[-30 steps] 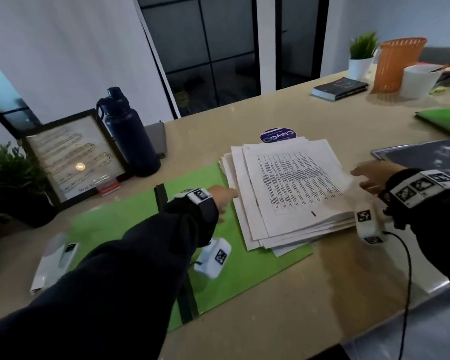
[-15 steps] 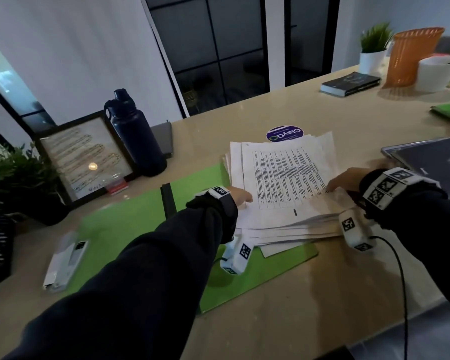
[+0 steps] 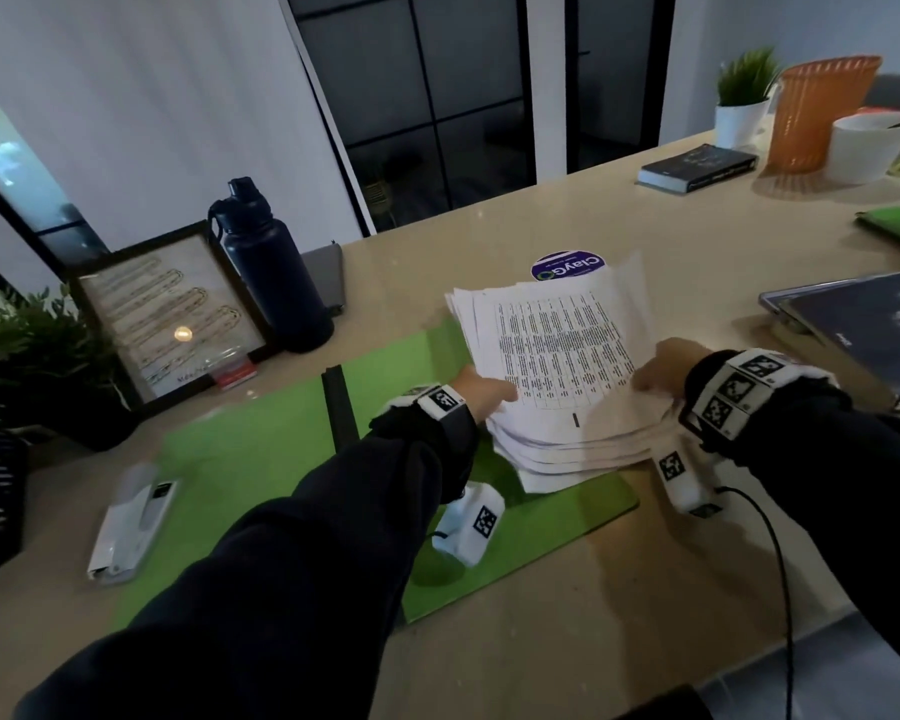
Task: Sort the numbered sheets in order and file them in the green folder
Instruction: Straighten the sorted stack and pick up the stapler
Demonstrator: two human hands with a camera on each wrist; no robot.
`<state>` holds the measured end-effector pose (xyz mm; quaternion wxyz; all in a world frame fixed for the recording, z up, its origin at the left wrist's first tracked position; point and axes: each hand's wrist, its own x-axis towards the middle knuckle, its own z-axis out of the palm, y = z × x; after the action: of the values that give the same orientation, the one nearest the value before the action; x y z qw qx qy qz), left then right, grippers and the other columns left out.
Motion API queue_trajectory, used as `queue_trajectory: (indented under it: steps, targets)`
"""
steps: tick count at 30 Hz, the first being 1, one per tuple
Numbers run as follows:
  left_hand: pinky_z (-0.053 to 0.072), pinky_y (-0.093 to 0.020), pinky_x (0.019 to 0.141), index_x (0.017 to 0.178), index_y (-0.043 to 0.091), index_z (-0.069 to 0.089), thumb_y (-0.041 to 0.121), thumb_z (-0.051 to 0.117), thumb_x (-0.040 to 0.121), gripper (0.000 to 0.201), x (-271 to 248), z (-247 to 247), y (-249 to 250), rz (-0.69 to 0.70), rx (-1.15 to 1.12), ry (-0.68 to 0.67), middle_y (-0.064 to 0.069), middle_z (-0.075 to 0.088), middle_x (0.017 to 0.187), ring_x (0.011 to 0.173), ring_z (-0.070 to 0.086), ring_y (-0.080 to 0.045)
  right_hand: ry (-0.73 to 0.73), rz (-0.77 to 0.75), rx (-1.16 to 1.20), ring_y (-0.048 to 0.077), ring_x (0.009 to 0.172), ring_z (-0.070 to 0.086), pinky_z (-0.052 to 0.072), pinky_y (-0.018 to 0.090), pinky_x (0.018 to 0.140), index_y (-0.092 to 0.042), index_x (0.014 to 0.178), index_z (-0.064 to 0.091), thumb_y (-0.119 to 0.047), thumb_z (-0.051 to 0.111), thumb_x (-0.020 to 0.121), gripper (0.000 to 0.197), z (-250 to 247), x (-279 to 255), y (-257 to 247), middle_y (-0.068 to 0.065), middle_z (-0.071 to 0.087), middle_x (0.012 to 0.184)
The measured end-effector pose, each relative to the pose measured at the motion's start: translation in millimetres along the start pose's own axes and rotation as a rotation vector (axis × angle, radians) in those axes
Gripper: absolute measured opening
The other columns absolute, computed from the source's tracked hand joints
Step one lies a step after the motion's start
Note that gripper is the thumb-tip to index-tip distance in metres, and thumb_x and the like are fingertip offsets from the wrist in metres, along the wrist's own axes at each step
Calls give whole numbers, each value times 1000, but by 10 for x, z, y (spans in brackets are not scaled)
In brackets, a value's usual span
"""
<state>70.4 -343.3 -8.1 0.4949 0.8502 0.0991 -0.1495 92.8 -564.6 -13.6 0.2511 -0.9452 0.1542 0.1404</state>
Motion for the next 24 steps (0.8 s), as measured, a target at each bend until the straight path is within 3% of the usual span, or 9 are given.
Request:
queue_trajectory:
  steps: [4, 7, 12, 15, 17, 20, 21, 22, 24]
  targets:
    - [44, -29, 92, 128, -3, 47, 17, 61, 85, 49, -4, -8, 3, -31, 35, -5, -12, 54, 130, 110, 56, -26, -11, 13, -3, 34, 108, 58, 48, 35, 78, 7, 113, 58, -17, 61, 86, 36, -4, -29, -63, 23, 60, 116]
    - [34, -24, 88, 126, -1, 50, 16, 55, 91, 39, 1, -44, 17, -55, 8, -18, -15, 51, 131, 121, 50, -27, 3, 12, 24, 34, 112, 55, 46, 33, 90, 6, 117, 57, -19, 61, 87, 40, -30, -38, -49, 21, 58, 121]
    - [36, -27, 85, 135, -2, 36, 17, 58, 88, 55, -40, 9, -57, -47, -29, 32, -15, 49, 131, 109, 52, -26, -42, 20, 78, 29, 91, 57, 44, 29, 72, 3, 113, 59, -21, 66, 84, 39, -17, -46, -20, 16, 59, 99]
    - [40, -30, 88, 132, -1, 38, 13, 61, 84, 55, -3, -9, -82, -31, -23, 23, -12, 51, 131, 113, 53, -27, -51, 2, 98, 26, 71, 56, 42, 26, 59, 3, 106, 60, -21, 66, 84, 33, 6, -57, -15, 13, 59, 81]
    - [42, -33, 91, 133, -1, 38, 2, 58, 82, 55, 12, -28, -103, -11, 3, 25, -16, 54, 129, 110, 54, -26, -53, -40, 77, 28, 78, 57, 45, 30, 65, 7, 114, 57, -17, 64, 85, 38, 15, -72, -34, 16, 60, 96]
    - [43, -31, 86, 135, 5, 37, -15, 45, 79, 60, 0, -35, -146, 92, -57, 63, -16, 56, 125, 104, 52, -26, -23, -101, 68, 34, 116, 53, 45, 35, 91, 3, 134, 44, -10, 59, 87, 51, 1, -94, -43, 21, 51, 132]
    - [44, -32, 88, 136, 8, 38, -17, 43, 78, 63, 6, -41, -161, 132, -104, 88, -15, 56, 125, 104, 53, -26, -6, -122, 83, 34, 121, 49, 43, 34, 93, 1, 136, 42, -8, 57, 87, 52, -11, -100, -42, 20, 49, 135]
    - [44, -33, 90, 137, 11, 37, -18, 43, 77, 66, -6, -57, -161, 174, -159, 116, -12, 56, 126, 105, 54, -26, 23, -146, 111, 34, 120, 50, 45, 32, 89, 2, 134, 44, -5, 56, 87, 49, -27, -107, -42, 20, 50, 133]
    - [43, -32, 93, 138, 13, 36, -21, 42, 77, 70, -26, -134, -151, 250, -273, 165, -8, 55, 127, 107, 54, -24, 85, -199, 237, 34, 104, 56, 51, 28, 65, 0, 124, 51, -1, 53, 86, 38, -59, -122, -47, 17, 58, 116]
